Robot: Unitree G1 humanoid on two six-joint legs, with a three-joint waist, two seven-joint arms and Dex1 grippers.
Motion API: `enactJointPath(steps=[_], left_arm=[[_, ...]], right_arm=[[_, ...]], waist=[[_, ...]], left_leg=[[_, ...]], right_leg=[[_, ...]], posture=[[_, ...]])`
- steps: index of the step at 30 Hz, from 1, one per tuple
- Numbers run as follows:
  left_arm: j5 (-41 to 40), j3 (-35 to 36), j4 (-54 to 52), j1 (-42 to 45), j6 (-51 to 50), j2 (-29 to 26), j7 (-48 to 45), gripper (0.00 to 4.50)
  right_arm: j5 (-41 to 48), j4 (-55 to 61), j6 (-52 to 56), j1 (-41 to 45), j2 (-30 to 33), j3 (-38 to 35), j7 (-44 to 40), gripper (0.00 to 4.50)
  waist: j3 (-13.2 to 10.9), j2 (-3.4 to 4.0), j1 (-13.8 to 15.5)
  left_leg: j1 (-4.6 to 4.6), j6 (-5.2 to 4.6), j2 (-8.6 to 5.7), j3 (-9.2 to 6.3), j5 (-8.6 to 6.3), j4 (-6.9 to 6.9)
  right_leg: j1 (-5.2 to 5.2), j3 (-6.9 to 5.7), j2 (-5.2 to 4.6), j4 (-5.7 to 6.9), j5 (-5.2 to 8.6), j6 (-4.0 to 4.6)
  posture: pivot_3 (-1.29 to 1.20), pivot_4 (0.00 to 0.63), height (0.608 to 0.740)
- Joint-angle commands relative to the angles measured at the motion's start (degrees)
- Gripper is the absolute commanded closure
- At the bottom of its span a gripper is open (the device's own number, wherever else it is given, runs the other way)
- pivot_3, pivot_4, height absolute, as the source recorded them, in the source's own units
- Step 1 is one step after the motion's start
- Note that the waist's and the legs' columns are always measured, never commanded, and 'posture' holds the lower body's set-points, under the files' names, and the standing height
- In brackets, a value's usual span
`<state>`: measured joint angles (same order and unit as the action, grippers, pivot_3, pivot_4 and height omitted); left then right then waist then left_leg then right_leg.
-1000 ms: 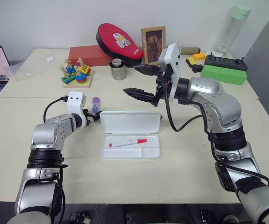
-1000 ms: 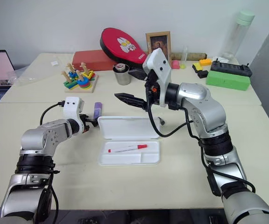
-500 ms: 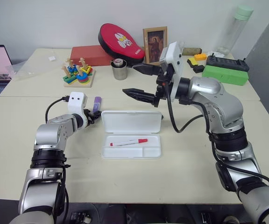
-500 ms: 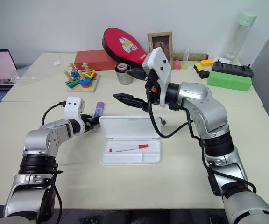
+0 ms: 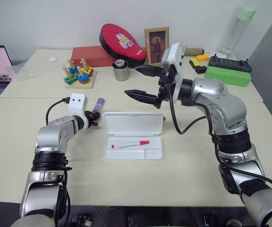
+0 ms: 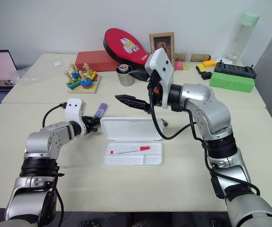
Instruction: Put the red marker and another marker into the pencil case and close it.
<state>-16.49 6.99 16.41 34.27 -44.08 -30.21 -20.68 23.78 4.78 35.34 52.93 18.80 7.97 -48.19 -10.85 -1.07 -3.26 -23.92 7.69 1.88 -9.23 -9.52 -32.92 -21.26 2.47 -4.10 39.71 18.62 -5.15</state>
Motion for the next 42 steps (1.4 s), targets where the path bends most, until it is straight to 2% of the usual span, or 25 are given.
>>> enactJointPath(steps=[1,4,6,10,13,18,23,27,36,42], left_arm=[[-0.06,5.33,-3.8,1.26,10.57,-1.07,0.11,3.3],[-5.47,9.93,-11.64,1.74,13.87,-2.0,-4.22,3.3],[-9.37,9.67,-19.27,0.05,12.54,-4.22,-10.65,3.3],[-17.66,8.64,-32.21,-4.51,6.5,-11.07,-21.48,3.3],[-23.22,7.44,-39.38,-7.05,2.56,-19.58,-32.08,3.3],[-19.99,1.29,-43.25,-12.36,3.93,-30.76,-42.43,3.3],[-16.93,-4.05,-44.23,-17.91,6.28,-35.3,-48.3,3.3],[-11.26,-9.3,-43.07,-20.25,10.96,-35.4,-49.4,3.3],[-1.53,-17.72,-37.33,-15.81,17.62,-33.06,-51.07,3.3],[1.05,-19.17,-35.34,-14.27,18.85,-31.37,-51.9,3.3]], right_arm=[[2.24,2.59,-0.03,0.7,1.91,-2.77,-1.57,0.0],[5.8,4.08,1.57,0.84,4.66,-5.92,-3.36,0.0],[8.03,5.27,2.84,0.65,6.87,-7.88,-4.53,0.0],[12.44,8.27,5.88,-0.92,11.78,-11.13,-7.14,0.0],[14.99,14.62,7.23,-6.82,19.41,-11.13,-13.52,0.0],[16.31,20.37,8.05,-12.81,23.49,-9.75,-14.16,0.0],[15.08,24.34,8.42,-16.84,25.52,-6.84,-13.0,0.0],[11.83,25.27,7.62,-18.49,26.46,-3.57,-11.51,0.0],[10.24,25.91,7.63,-19.13,26.12,-1.51,-10.51,0.0],[10.3,26.51,7.99,-19.65,25.93,-1.06,-9.78,0.0]], waist=[[0.0,-0.01,-0.03],[-0.01,-0.02,-0.03],[-0.01,-0.02,-0.04],[-0.02,0.0,-0.1],[-0.04,0.04,-0.08],[-0.17,0.27,-0.22],[-0.19,0.3,-0.2],[-0.19,0.3,0.01],[-0.19,0.29,0.08],[-0.19,0.29,0.03]], left_leg=[[-0.02,0.0,0.0,0.0,0.0,0.0],[-0.13,0.04,0.0,0.0,0.02,0.01],[-0.22,0.14,0.0,0.0,0.08,0.02],[-0.29,0.12,0.0,0.04,0.06,0.13],[-0.34,-0.03,0.0,0.02,-0.03,0.15],[-0.36,-0.17,0.0,0.06,-0.1,0.07],[-0.22,-0.18,0.01,0.09,-0.11,0.08],[-0.25,-0.19,0.01,0.09,-0.11,0.08],[-0.38,-0.19,0.01,0.07,-0.11,0.05],[-0.38,-0.19,0.01,0.07,-0.11,0.05]], right_leg=[[-0.02,0.0,0.0,0.0,0.0,0.0],[-0.1,0.0,0.0,-0.06,0.0,0.0],[-0.12,0.0,0.0,-0.21,0.0,0.0],[-0.05,-0.01,-0.02,-0.59,-0.01,0.0],[-0.07,-0.06,-0.02,-0.62,0.0,0.0],[-0.08,0.0,-0.02,-0.63,0.0,-0.02],[0.01,0.05,-0.01,-0.63,0.01,-0.02],[-0.02,0.04,-0.01,-0.65,0.0,-0.01],[-0.07,0.01,0.0,-0.66,0.0,-0.01],[-0.07,0.01,0.0,-0.66,0.01,-0.01]], posture=[[0.0,0.15,0.74],[0.0,0.15,0.74],[0.0,0.15,0.74],[0.0,0.15,0.74],[0.0,0.15,0.74],[0.0,0.15,0.74],[0.0,0.15,0.74],[0.0,0.15,0.74],[0.0,0.15,0.74],[0.0,0.15,0.74]])
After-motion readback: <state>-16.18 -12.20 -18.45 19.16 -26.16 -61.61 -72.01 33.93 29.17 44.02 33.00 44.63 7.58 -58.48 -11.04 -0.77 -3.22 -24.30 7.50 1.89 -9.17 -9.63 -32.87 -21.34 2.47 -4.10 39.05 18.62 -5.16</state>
